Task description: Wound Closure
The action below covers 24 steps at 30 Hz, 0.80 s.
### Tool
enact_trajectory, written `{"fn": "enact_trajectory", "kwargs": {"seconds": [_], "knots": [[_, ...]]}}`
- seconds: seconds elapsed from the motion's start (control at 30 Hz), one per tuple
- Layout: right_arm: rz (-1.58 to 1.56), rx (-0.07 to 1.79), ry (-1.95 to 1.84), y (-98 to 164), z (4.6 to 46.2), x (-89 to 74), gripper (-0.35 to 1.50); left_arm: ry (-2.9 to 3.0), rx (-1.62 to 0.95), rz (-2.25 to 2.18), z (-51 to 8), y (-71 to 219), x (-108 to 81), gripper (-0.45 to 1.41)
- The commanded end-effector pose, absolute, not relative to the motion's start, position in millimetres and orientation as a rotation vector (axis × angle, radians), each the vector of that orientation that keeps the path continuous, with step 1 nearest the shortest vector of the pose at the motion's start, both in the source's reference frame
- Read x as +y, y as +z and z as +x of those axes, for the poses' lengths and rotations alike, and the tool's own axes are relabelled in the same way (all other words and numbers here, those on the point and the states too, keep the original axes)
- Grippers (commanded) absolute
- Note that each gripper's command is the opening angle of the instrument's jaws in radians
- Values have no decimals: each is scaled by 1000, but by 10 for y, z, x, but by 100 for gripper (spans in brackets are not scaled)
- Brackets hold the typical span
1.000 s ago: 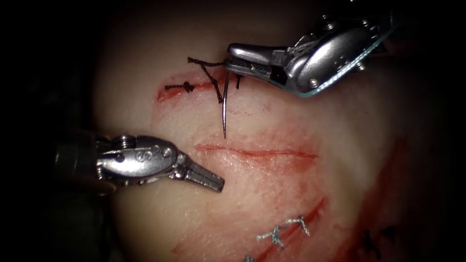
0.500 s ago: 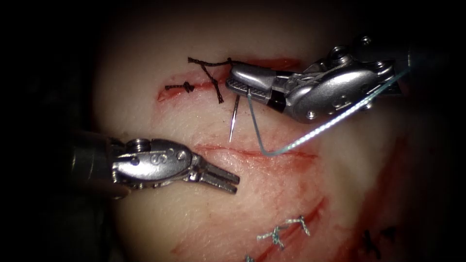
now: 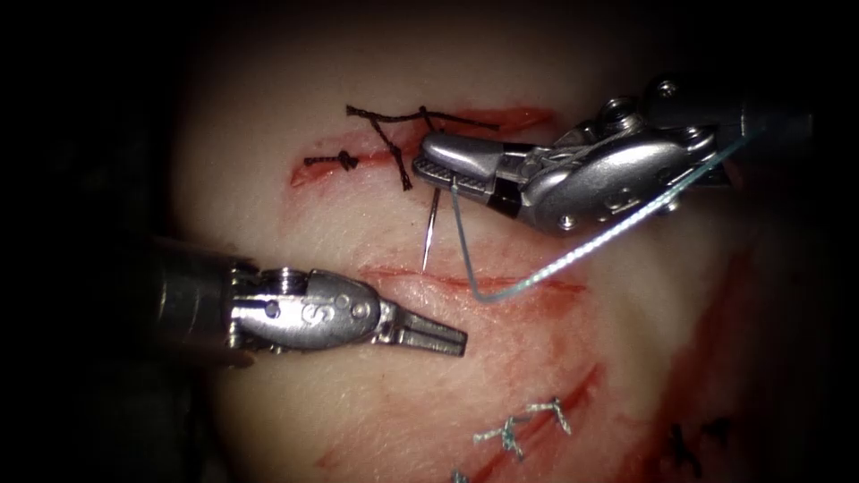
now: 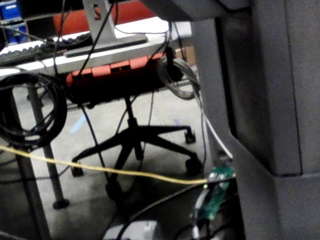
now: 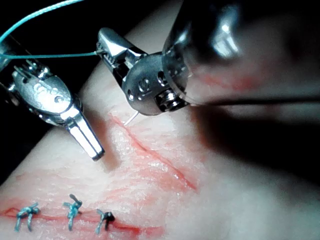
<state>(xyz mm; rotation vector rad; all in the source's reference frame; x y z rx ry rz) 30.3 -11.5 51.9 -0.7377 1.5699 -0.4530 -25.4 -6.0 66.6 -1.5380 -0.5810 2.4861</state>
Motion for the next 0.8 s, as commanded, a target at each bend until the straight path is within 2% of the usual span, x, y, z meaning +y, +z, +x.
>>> {"fn": "enact_trajectory", "kwargs": {"seconds": [0.03,0.8], "knots": [[-751,1569,-462,518,313,-112,-35,2511,-575,-1518,-258,673,-65,-45],[-797,1557,-496,517,313,-110,-35,2619,-449,-1332,-245,674,-51,-38]]}}
